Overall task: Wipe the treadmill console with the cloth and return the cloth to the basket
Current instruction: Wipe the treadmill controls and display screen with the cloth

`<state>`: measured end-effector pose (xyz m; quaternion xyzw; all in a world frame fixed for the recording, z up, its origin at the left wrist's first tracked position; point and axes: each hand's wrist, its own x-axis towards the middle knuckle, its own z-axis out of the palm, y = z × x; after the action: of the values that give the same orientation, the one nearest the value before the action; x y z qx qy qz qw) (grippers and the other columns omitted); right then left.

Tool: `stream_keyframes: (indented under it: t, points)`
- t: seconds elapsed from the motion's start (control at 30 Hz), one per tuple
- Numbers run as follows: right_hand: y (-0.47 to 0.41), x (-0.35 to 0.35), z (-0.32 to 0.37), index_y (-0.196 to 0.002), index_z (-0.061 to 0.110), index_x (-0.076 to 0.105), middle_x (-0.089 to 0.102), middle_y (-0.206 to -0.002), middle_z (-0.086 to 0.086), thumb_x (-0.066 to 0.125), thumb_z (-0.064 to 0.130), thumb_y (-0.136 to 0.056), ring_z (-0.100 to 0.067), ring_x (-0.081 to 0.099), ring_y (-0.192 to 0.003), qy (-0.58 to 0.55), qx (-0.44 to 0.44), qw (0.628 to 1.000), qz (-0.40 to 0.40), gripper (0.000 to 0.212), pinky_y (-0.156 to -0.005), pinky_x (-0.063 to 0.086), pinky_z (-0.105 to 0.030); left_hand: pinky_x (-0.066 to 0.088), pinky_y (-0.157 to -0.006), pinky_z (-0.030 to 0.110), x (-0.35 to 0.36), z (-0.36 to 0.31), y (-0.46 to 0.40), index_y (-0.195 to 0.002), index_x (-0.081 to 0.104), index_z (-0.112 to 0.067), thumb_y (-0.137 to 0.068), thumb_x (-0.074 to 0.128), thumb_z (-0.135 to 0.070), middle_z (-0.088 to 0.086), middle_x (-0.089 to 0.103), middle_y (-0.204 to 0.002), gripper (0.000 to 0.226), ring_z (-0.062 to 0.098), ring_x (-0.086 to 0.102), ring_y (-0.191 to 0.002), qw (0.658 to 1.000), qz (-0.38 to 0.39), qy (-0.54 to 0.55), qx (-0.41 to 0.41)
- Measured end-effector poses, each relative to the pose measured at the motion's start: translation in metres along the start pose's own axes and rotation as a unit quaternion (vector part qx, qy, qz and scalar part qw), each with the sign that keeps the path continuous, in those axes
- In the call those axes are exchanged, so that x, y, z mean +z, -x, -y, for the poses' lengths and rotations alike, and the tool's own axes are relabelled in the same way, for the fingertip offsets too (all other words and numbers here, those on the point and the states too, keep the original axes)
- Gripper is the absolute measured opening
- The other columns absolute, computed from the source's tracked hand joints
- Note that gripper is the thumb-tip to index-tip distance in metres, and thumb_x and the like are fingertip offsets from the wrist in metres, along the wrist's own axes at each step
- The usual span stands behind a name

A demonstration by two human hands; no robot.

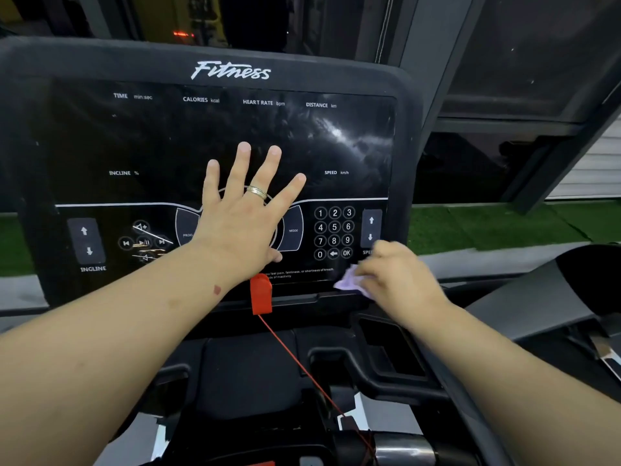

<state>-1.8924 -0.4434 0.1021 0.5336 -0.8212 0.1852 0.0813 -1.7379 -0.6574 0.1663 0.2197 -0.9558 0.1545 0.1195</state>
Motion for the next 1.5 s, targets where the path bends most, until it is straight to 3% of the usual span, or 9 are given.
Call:
stream_keyframes:
  t: [0.1, 0.3, 0.4, 0.63, 0.83, 0.97, 1.13, 1.4, 1.5]
  points:
    - [0.003, 0.006, 0.008, -0.080, 0.024, 0.079, 0.044, -0.075, 0.005, 0.067, 0.021, -0.084, -0.027, 0.052, -0.079, 0.003, 0.042, 0.999, -0.031, 0.013, -0.059, 0.044, -0.032, -0.006, -0.119, 0.069, 0.000, -0.001, 0.000, -0.157, -0.019, -0.041, -0.071, 0.080, -0.066, 0.007, -0.035, -0.163, 0.134, 0.043, -0.031, -0.149, 1.000, -0.001, -0.001, -0.002]
    - [-0.031, 0.030, 0.075, -0.071, 0.022, 0.076, 0.049, -0.073, 0.001, 0.079, 0.018, -0.073, -0.025, 0.051, -0.071, -0.036, -0.109, 0.993, -0.011, 0.006, -0.052, 0.048, -0.035, -0.005, -0.121, 0.067, -0.001, 0.000, 0.001, -0.158, -0.018, -0.041, -0.072, 0.079, -0.066, 0.006, -0.036, -0.164, 0.132, 0.042, -0.030, -0.150, 1.000, -0.004, -0.007, 0.007]
    - [-0.050, 0.000, 0.057, -0.069, 0.020, 0.071, 0.049, -0.075, 0.000, 0.058, 0.025, -0.080, -0.027, 0.051, -0.073, 0.021, -0.163, 0.986, -0.005, 0.018, -0.055, 0.051, -0.042, 0.000, -0.124, 0.060, -0.003, 0.017, 0.005, -0.159, -0.013, -0.044, -0.075, 0.076, -0.066, 0.000, -0.030, -0.167, 0.124, 0.035, -0.024, -0.153, 0.999, -0.017, -0.014, 0.037]
    - [-0.128, -0.068, 0.054, -0.086, 0.018, 0.079, 0.053, -0.083, -0.001, 0.063, 0.016, -0.085, -0.027, 0.055, -0.082, -0.003, 0.054, 0.972, -0.227, 0.016, -0.072, 0.047, -0.035, 0.017, -0.123, 0.056, -0.002, 0.065, 0.032, -0.161, 0.021, -0.039, -0.074, 0.079, -0.062, 0.001, 0.008, -0.172, 0.108, 0.030, 0.006, -0.158, 0.998, -0.061, 0.002, -0.003]
    - [-0.028, 0.013, 0.073, -0.074, 0.025, 0.065, 0.054, -0.079, 0.005, 0.065, 0.013, -0.083, -0.019, 0.045, -0.073, -0.005, -0.134, 0.990, -0.046, 0.015, -0.065, 0.043, -0.030, 0.022, -0.119, 0.064, 0.002, 0.104, 0.050, -0.161, 0.016, -0.045, -0.081, 0.070, -0.063, 0.006, 0.005, -0.171, 0.098, 0.036, 0.004, -0.157, 0.991, -0.072, 0.016, -0.112]
    - [-0.099, -0.066, 0.042, -0.061, 0.017, 0.064, 0.051, -0.064, -0.004, 0.053, 0.032, -0.088, -0.028, 0.051, -0.065, 0.072, -0.087, 0.986, -0.126, 0.032, -0.060, 0.047, -0.037, 0.030, -0.112, 0.069, 0.007, 0.118, 0.055, -0.161, 0.018, -0.043, -0.073, 0.080, -0.062, 0.006, 0.010, -0.171, 0.109, 0.038, 0.010, -0.156, 0.992, -0.061, 0.020, -0.111]
    - [-0.169, -0.096, 0.091, -0.079, 0.023, 0.071, 0.050, -0.088, 0.003, 0.057, 0.020, -0.087, -0.022, 0.057, -0.079, -0.048, 0.109, 0.956, -0.267, 0.017, -0.072, 0.047, -0.036, 0.026, -0.115, 0.068, 0.010, 0.114, 0.054, -0.162, 0.013, -0.042, -0.076, 0.076, -0.060, 0.004, 0.003, -0.172, 0.108, 0.037, 0.004, -0.157, 0.991, -0.058, 0.031, -0.116]
    - [-0.174, -0.039, 0.184, -0.074, 0.020, 0.070, 0.051, -0.079, -0.002, 0.066, 0.018, -0.083, -0.027, 0.052, -0.073, 0.057, -0.189, 0.969, -0.149, 0.011, -0.059, 0.045, -0.033, 0.018, -0.123, 0.057, 0.011, 0.129, 0.061, -0.163, 0.006, -0.037, -0.081, 0.072, -0.061, -0.009, -0.007, -0.171, 0.107, 0.023, -0.007, -0.158, 0.992, -0.052, 0.069, -0.087]
    - [-0.185, -0.057, 0.166, -0.065, 0.024, 0.065, 0.055, -0.080, 0.003, 0.052, 0.019, -0.083, -0.021, 0.053, -0.078, -0.019, -0.055, 0.986, -0.159, 0.022, -0.068, 0.050, -0.036, 0.028, -0.122, 0.052, 0.016, 0.142, 0.071, -0.159, 0.032, -0.028, -0.076, 0.083, -0.047, -0.003, 0.021, -0.169, 0.099, 0.026, 0.018, -0.156, 0.993, -0.077, 0.068, -0.053]
